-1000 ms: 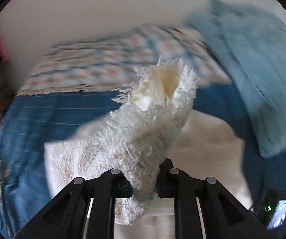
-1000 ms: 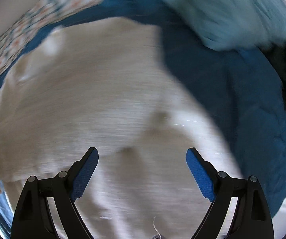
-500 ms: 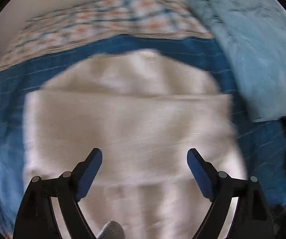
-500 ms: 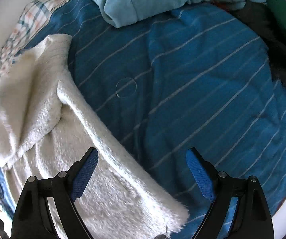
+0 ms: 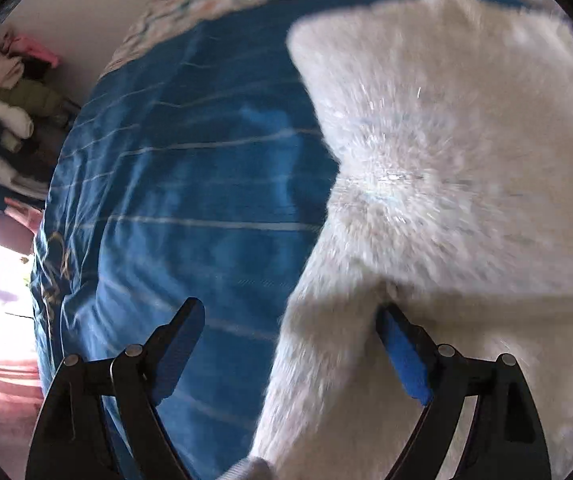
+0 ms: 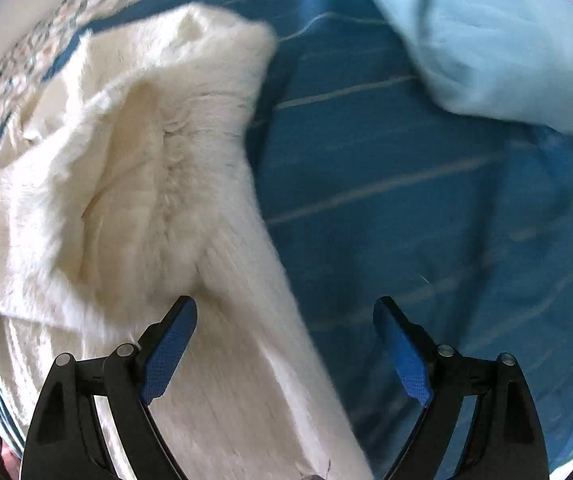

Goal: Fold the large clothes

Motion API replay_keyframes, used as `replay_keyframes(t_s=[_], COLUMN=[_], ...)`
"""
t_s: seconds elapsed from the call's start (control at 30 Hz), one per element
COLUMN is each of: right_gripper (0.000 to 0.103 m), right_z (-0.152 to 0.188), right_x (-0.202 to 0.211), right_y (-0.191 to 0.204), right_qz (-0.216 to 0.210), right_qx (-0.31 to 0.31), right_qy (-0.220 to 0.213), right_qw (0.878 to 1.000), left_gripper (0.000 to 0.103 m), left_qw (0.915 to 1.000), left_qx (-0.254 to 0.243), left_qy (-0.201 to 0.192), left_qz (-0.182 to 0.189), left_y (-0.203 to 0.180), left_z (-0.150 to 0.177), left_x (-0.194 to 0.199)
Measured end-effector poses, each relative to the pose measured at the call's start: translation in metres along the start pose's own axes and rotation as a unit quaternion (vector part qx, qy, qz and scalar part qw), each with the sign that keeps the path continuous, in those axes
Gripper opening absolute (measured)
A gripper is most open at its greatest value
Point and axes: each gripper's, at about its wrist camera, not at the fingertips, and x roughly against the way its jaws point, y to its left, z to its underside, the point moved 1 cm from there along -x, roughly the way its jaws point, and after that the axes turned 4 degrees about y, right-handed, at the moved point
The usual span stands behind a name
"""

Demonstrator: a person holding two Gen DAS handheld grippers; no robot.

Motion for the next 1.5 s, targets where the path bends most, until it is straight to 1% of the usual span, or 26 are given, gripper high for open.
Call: replay_keyframes(t_s=[0.07, 0.13, 0.17, 0.2, 0.23, 0.27, 0.3, 0.4, 0.5, 0.63, 0.73, 0.8, 0.9, 0.97, 1.03, 1.07, 1.1, 1.13, 1.17, 1.2, 1.23, 1.3, 1.37, 1.4, 1.47, 1.5], right_gripper=[0.091, 0.091, 0.09, 0.086, 0.081, 0.066, 0.045, 0.01, 0.007, 0.006, 0.005, 0.005, 0.005, 0.008, 0.017, 0.023, 0.034, 0.04, 0.05, 0.053, 0.055, 0.055, 0.055, 0.055, 0.055, 0.055], right_z=[-0.008, -0.013, -0.013, -0.013, -0.012, -0.009, -0.007, -0.007, -0.001, 0.001, 0.0, -0.007, -0.01, -0.016, -0.015, -0.015, -0.009, 0.002, 0.013, 0.028, 0.042, 0.08, 0.113, 0.124, 0.151, 0.156], right_x=[-0.009, -0.014, -0.016, -0.017, -0.018, -0.018, -0.016, -0.012, -0.01, 0.001, 0.007, 0.007, -0.008, -0.024, -0.016, -0.008, 0.005, 0.019, 0.03, 0.041, 0.046, 0.04, 0.017, 0.005, -0.025, -0.032], right_y=[0.002, -0.001, -0.003, -0.005, -0.008, -0.011, -0.009, -0.006, -0.014, -0.018, -0.023, -0.029, -0.029, -0.029, -0.028, -0.017, -0.011, -0.008, -0.003, 0.003, 0.012, 0.03, 0.06, 0.069, 0.086, 0.089], right_qz=[0.004, -0.008, -0.017, -0.027, -0.035, -0.042, -0.046, -0.061, -0.119, -0.176, -0.181, -0.15, -0.089, -0.064, -0.049, -0.044, -0.033, -0.021, -0.015, -0.014, -0.021, -0.066, -0.092, -0.092, -0.065, -0.053], right_qx=[-0.002, -0.014, -0.021, -0.026, -0.027, -0.025, -0.024, -0.039, -0.079, -0.105, -0.107, -0.099, -0.09, -0.082, -0.082, -0.077, -0.07, -0.064, -0.058, -0.051, -0.043, -0.019, 0.003, 0.011, 0.025, 0.03], right_qy=[0.013, 0.019, 0.021, 0.023, 0.023, 0.022, 0.018, 0.021, 0.04, 0.051, 0.053, 0.037, 0.037, 0.073, 0.077, 0.075, 0.068, 0.057, 0.046, 0.038, 0.038, 0.075, 0.123, 0.138, 0.166, 0.164], right_qw=[1.0, 1.0, 0.999, 0.999, 0.999, 0.999, 0.998, 0.997, 0.989, 0.977, 0.976, 0.983, 0.991, 0.992, 0.992, 0.993, 0.995, 0.996, 0.997, 0.998, 0.998, 0.995, 0.988, 0.986, 0.984, 0.985], left_gripper=[0.088, 0.081, 0.055, 0.036, 0.017, 0.007, 0.006, 0.005, 0.005, 0.005, 0.005, 0.005, 0.008, 0.012, 0.012, 0.013, 0.015, 0.024, 0.047, 0.079, 0.089, 0.092, 0.092, 0.092, 0.092, 0.092], left_qw=[0.9999, 0.9991, 0.998, 0.9955, 0.9944, 0.9953, 0.9955, 0.9937, 0.9927, 0.9927, 0.9927, 0.9928, 0.9912, 0.9916, 0.9917, 0.9926, 0.994, 0.9951, 0.9954, 0.9957, 0.996, 0.9956, 0.996, 0.996, 0.9965, 0.997], left_qx=[0.011, 0.026, 0.023, 0.021, 0.017, 0.008, 0.002, 0.018, 0.028, 0.032, 0.04, 0.042, 0.037, 0.031, 0.04, 0.036, 0.032, 0.03, 0.03, 0.033, 0.039, 0.051, 0.055, 0.057, 0.059, 0.053], left_qy=[0.0, -0.01, -0.015, -0.019, -0.022, -0.028, -0.038, -0.045, -0.047, -0.048, -0.038, -0.025, 0.003, 0.014, 0.015, 0.015, 0.011, 0.005, 0.002, 0.002, 0.002, 0.007, 0.023, 0.032, 0.04, 0.049], left_qz=[0.006, 0.032, 0.057, 0.09, 0.102, 0.092, 0.087, 0.101, 0.108, 0.106, 0.107, 0.109, 0.127, 0.124, 0.122, 0.115, 0.104, 0.094, 0.091, 0.087, 0.08, 0.078, 0.067, 0.061, 0.043, 0.027], left_y=[-0.003, 0.0, -0.002, 0.0, -0.004, -0.007, -0.01, -0.005, 0.007, 0.026, 0.049, 0.059, 0.06, 0.051, 0.046, 0.042, 0.039, 0.037, 0.036, 0.031, 0.033, 0.034, 0.031, 0.029, 0.025, 0.023], left_z=[-0.007, -0.012, -0.012, -0.012, -0.01, -0.008, -0.005, 0.0, 0.001, 0.01, 0.023, 0.032, 0.038, 0.044, 0.05, 0.055, 0.059, 0.067, 0.077, 0.087, 0.097, 0.121, 0.143, 0.153, 0.171, 0.183], left_x=[-0.008, -0.006, -0.003, -0.001, 0.003, 0.007, 0.013, 0.023, 0.033, 0.042, 0.042, 0.038, 0.022, 0.02, 0.024, 0.031, 0.036, 0.045, 0.052, 0.062, 0.068, 0.078, 0.081, 0.081, 0.079, 0.074])
